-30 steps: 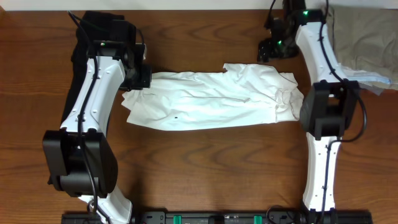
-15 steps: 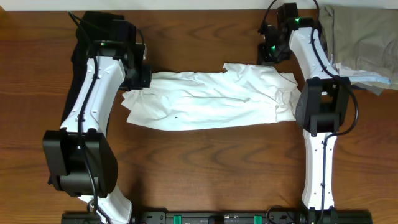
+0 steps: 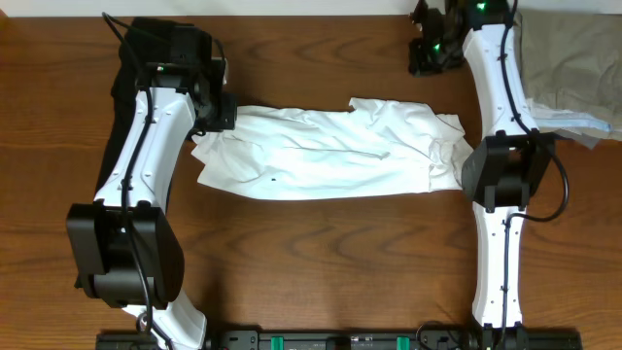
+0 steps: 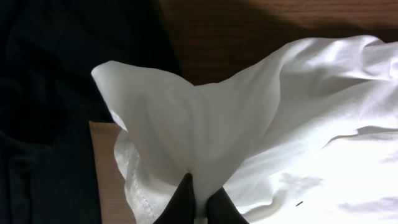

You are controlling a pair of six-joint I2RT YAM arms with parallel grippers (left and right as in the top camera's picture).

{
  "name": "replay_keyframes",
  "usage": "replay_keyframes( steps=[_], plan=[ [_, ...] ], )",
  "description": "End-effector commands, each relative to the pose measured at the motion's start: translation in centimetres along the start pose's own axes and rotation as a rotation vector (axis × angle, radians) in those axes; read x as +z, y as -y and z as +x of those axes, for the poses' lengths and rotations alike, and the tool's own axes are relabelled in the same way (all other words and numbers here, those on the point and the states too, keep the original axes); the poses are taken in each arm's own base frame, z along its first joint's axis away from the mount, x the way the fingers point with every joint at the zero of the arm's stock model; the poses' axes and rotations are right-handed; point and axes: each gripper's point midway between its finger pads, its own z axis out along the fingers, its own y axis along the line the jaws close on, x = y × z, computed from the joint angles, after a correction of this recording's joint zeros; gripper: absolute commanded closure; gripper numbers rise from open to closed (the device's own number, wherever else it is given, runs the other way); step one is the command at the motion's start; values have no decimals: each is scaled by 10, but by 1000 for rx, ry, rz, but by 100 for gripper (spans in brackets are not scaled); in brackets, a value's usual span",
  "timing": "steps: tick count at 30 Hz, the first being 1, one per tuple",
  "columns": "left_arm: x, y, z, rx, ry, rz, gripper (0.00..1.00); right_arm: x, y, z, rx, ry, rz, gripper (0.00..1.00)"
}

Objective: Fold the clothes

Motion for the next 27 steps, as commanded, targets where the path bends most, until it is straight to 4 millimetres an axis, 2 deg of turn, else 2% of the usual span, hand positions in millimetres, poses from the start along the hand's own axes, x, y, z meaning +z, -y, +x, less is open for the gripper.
replay_keyframes(
  steps=[1, 2, 3, 4, 6, 9, 14, 19, 23, 25, 27],
  plan=[
    [-12, -3, -13, -32, 44, -17, 94, -5, -26, 0, -31, -4, -84, 70],
    [-12, -3, -12, -36, 41, -17, 94, -2, -33, 4, -49, -21, -102, 57],
    [-12, -4, -11, -43, 40, -18, 94, 4, -41, 10, -72, -44, -111, 49],
    [-12, -3, -11, -44, 40, -17, 94, 9, -47, 13, -91, -61, -112, 44],
    [-12, -4, -11, -46, 40, -18, 94, 23, -55, 19, -118, -90, -80, 42],
    [-12, -4, -11, -46, 39, -18, 94, 45, -65, 26, -129, -117, -30, 42],
    [-11, -4, -9, -46, 31, -18, 94, 76, -69, 40, -94, -154, 85, 43],
    [-11, -4, -7, -46, 20, -19, 94, 84, -65, 54, -83, -201, 148, 42],
    [-11, -4, -7, -46, 19, -19, 94, 90, -54, 60, -80, -215, 198, 42],
    [-11, -4, -6, -46, 18, -19, 94, 92, -48, 60, -78, -213, 224, 47],
    [-11, -4, -6, -46, 19, -19, 94, 93, -43, 57, -74, -199, 243, 61]
  ],
)
